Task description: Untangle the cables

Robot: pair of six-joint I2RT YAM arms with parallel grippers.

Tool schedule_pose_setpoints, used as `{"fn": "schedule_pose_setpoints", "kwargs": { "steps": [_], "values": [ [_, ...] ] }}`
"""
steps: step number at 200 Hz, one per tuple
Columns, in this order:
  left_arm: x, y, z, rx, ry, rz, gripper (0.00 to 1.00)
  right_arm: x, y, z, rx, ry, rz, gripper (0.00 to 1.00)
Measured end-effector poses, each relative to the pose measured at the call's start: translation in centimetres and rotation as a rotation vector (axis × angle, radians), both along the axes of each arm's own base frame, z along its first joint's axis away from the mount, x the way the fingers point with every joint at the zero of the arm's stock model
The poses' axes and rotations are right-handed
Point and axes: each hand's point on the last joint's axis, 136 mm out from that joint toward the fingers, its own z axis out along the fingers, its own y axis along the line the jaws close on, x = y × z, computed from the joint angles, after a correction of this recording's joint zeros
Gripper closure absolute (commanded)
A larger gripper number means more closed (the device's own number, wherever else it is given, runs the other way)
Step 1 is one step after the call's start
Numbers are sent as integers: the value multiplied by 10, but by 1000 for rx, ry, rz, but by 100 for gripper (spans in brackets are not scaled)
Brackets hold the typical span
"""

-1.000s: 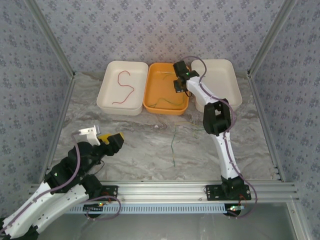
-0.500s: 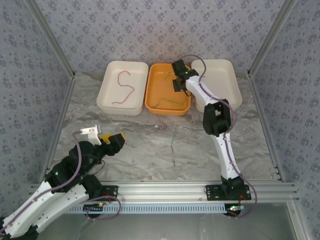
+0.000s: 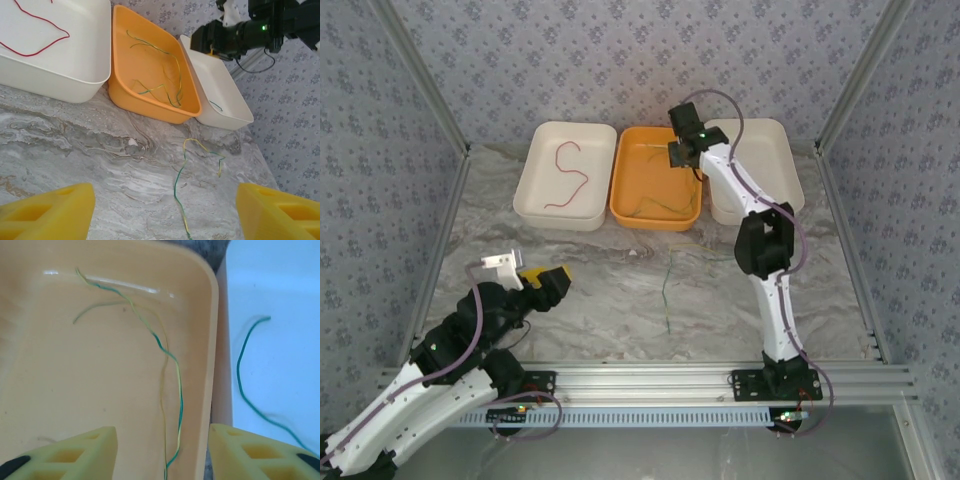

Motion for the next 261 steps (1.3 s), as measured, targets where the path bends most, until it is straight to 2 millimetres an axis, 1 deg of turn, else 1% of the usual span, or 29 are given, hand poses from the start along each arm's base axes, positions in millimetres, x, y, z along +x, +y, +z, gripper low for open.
{"fn": "schedule_pose_setpoints", "kwargs": {
  "steps": [10, 17, 31, 45, 56, 62, 69, 76, 83, 95, 101, 114, 127, 144, 158, 169, 196, 204, 225, 245, 261],
  "values": [
    [0, 0, 0, 1, 2, 0, 25, -15, -3, -2, 3, 10, -7, 49],
    [1, -1, -2, 5, 7, -2, 26, -28, -6, -2, 12, 10, -14, 51],
    [3, -7, -9, 30, 33, -10, 29, -60, -11, 8, 53, -8, -37, 53],
    [7, -17, -24, 72, 87, -31, 33, -95, -18, 24, 136, -55, -64, 53],
    [10, -26, -38, 109, 138, -49, 37, -128, -28, 35, 219, -92, -99, 53],
    [12, -31, -47, 128, 167, -61, 38, -143, -35, 38, 262, -110, -126, 52],
    [13, -36, -54, 143, 192, -71, 40, -162, -44, 37, 314, -122, -161, 51],
    [14, -42, -61, 155, 217, -86, 42, -180, -52, 32, 371, -127, -197, 49],
    [15, -47, -68, 164, 237, -95, 43, -197, -59, 22, 423, -119, -233, 48],
    [16, -57, -80, 177, 264, -121, 44, -222, -67, -4, 503, -84, -299, 44],
    [16, -63, -86, 183, 274, -137, 45, -236, -70, -21, 533, -48, -333, 43],
    [15, -77, -97, 205, 294, -172, 45, -259, -69, -51, 577, 22, -381, 40],
    [13, -92, -109, 234, 308, -207, 45, -275, -62, -68, 595, 66, -397, 37],
    [10, -111, -126, 289, 332, -246, 45, -282, -48, -68, 625, 80, -386, 36],
    [11, -124, -137, 327, 346, -266, 45, -279, -42, -67, 655, 65, -382, 37],
    [12, -135, -144, 346, 350, -281, 45, -276, -41, -71, 656, 63, -381, 39],
    [17, -158, -151, 366, 349, -304, 44, -270, -38, -89, 598, 105, -370, 44],
    [19, -165, -151, 370, 346, -310, 44, -268, -36, -94, 574, 120, -364, 46],
    [27, -180, -149, 377, 333, -317, 43, -266, -37, -105, 528, 143, -359, 48],
    [36, -197, -148, 379, 313, -327, 43, -266, -39, -110, 497, 148, -348, 54],
    [42, -208, -151, 390, 307, -335, 41, -263, -42, -114, 484, 151, -349, 67]
  ]
}}
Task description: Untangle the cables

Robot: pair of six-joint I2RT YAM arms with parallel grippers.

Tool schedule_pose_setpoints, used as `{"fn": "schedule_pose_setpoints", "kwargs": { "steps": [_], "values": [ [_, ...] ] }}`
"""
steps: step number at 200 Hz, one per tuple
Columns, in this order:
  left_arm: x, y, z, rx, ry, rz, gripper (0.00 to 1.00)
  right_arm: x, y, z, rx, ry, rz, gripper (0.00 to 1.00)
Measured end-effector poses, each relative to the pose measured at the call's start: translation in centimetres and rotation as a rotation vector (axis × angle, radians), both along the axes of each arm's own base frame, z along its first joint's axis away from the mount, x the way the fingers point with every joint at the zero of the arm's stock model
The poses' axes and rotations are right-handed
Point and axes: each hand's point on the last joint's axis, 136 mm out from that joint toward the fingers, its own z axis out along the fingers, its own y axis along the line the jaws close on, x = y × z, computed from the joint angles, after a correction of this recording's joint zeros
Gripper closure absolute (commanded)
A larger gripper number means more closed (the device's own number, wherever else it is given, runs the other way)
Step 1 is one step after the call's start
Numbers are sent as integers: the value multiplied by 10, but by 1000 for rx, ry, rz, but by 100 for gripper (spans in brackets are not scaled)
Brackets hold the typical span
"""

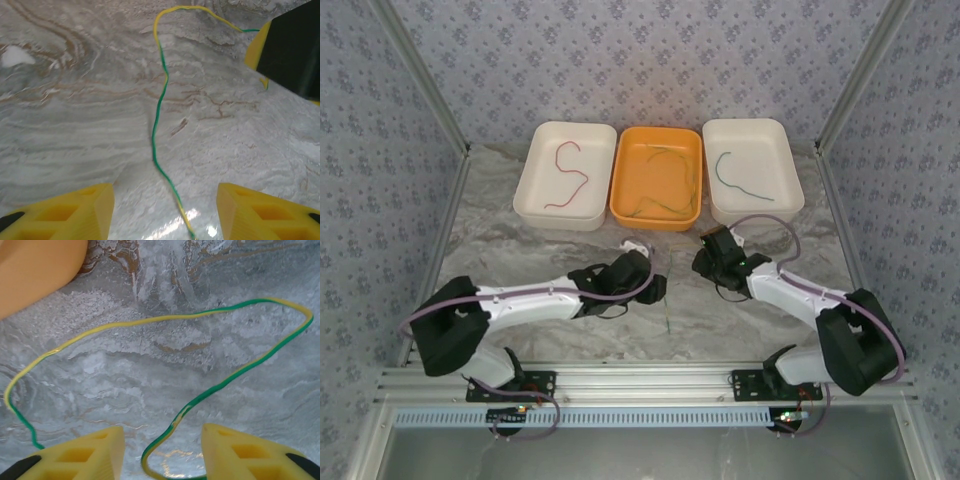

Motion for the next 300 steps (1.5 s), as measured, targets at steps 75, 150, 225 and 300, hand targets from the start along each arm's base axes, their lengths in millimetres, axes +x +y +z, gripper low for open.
{"fn": "schedule_pose_setpoints", "kwargs": {
  "steps": [75, 150, 225, 300],
  "values": [
    [38, -44, -25, 133, -77, -44, 32, 5, -6, -3, -51, -10, 45, 100],
    [53, -33, -33, 230, -185, -21, 100, 5, -14, 12, -99, -56, 70, 100],
    [36, 23, 98, 212, -324, -103, 100, 48, -47, 120, -526, -299, 120, 100],
    [26, 99, 94, 466, -243, -158, 100, 72, -46, 173, -1045, -416, 329, 100]
  ]
}}
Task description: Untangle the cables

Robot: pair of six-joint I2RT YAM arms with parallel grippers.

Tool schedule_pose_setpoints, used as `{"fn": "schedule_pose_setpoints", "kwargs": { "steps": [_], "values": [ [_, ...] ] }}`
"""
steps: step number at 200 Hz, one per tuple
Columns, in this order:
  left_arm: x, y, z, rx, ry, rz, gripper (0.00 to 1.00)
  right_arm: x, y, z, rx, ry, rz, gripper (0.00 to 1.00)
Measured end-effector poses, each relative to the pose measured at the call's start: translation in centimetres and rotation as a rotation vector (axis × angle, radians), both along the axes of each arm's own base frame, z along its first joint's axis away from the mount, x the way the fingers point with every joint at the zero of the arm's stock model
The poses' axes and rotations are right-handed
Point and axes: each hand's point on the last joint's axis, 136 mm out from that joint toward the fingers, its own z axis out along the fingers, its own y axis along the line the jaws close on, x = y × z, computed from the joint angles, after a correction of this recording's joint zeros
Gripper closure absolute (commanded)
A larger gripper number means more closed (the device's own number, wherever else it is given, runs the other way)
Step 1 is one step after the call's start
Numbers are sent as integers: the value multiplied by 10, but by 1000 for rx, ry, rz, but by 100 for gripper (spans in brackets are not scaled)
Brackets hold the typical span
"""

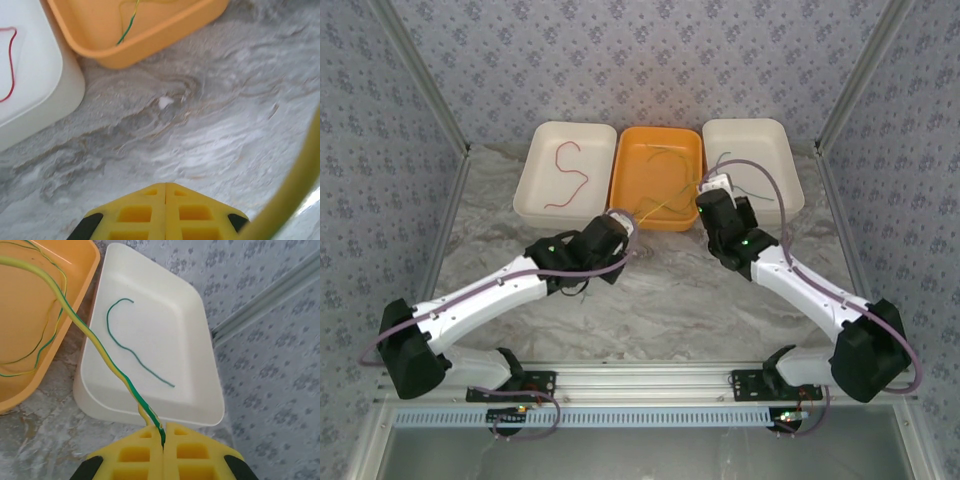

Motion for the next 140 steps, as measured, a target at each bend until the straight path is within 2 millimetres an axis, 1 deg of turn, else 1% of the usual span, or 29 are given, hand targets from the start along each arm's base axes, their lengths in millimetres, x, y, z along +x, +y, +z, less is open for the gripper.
{"fn": "schedule_pose_setpoints", "kwargs": {
  "steps": [24, 37, 50, 67, 78, 114, 117, 125, 135, 140],
  "values": [
    [7, 26, -3, 65, 1, 71, 100, 6, 0, 0, -138, 18, -10, 100],
    [12, 43, 1, 92, -7, 128, 100, 11, -3, 1, -183, 27, -38, 100],
    [16, 56, 8, 111, -21, 165, 100, 13, -5, 5, -202, 22, -57, 100],
    [18, 64, 17, 131, -36, 190, 100, 13, -8, 11, -218, 12, -71, 100],
    [19, 68, 19, 147, -45, 199, 100, 15, -9, 16, -223, 4, -76, 100],
    [23, 82, 11, 252, -55, 238, 100, 22, -6, 36, -246, -20, -58, 100],
    [23, 82, 10, 259, -55, 240, 100, 22, -6, 37, -248, -21, -53, 96],
    [24, 84, 10, 270, -57, 245, 100, 24, -2, 40, -240, -18, -32, 80],
    [23, 86, 9, 275, -56, 248, 100, 24, 4, 42, -221, -3, 11, 53],
    [23, 87, 10, 276, -54, 248, 100, 23, 7, 42, -209, 7, 36, 45]
  ]
}}
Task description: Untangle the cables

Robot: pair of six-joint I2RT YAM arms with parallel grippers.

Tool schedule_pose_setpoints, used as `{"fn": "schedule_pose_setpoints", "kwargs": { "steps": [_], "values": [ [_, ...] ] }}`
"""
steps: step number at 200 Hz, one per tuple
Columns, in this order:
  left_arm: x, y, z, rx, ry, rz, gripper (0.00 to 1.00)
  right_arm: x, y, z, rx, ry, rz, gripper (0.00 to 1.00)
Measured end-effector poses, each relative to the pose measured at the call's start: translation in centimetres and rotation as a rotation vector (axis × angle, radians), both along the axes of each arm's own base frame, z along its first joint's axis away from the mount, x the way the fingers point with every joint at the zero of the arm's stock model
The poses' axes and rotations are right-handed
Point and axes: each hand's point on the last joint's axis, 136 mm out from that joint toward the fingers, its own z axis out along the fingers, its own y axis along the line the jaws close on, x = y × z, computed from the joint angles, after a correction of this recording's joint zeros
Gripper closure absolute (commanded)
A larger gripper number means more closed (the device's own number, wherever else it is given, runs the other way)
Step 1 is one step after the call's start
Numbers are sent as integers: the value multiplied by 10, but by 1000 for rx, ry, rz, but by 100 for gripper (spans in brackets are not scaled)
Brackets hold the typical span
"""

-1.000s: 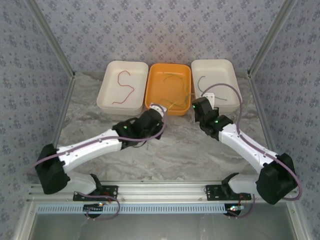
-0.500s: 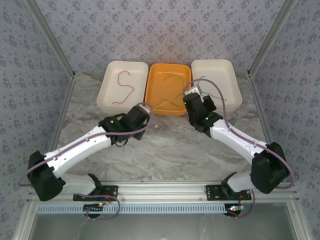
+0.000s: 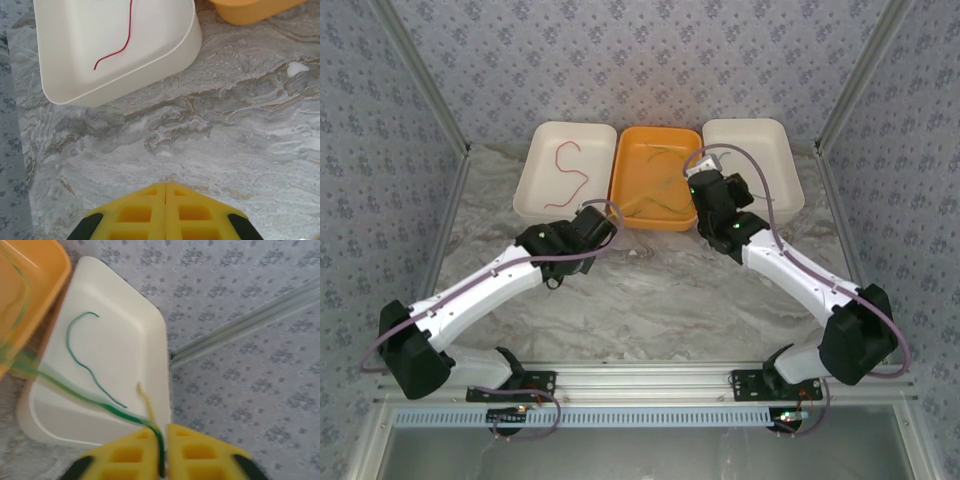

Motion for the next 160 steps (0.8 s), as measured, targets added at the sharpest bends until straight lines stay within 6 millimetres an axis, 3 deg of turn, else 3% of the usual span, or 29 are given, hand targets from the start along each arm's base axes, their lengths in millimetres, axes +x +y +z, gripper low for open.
{"fn": "schedule_pose_setpoints", "kwargs": {
  "steps": [11, 40, 60, 115, 160],
  "values": [
    [-2, 0, 1, -11, 6, -3, 100, -6, 9, -3, 31, 40, 68, 38],
    [-9, -13, 10, -131, 18, -50, 100, -38, 43, -8, 212, 152, 288, 36],
    [-13, -26, 19, -222, 20, -86, 100, -61, 50, -2, 385, 156, 349, 42],
    [-20, -51, 47, -417, -8, -174, 100, -99, 18, 2, 1101, 1, 164, 35],
    [-30, -58, 84, -583, -78, -224, 100, -101, 35, -13, 1709, -39, 4, 24]
  ]
}}
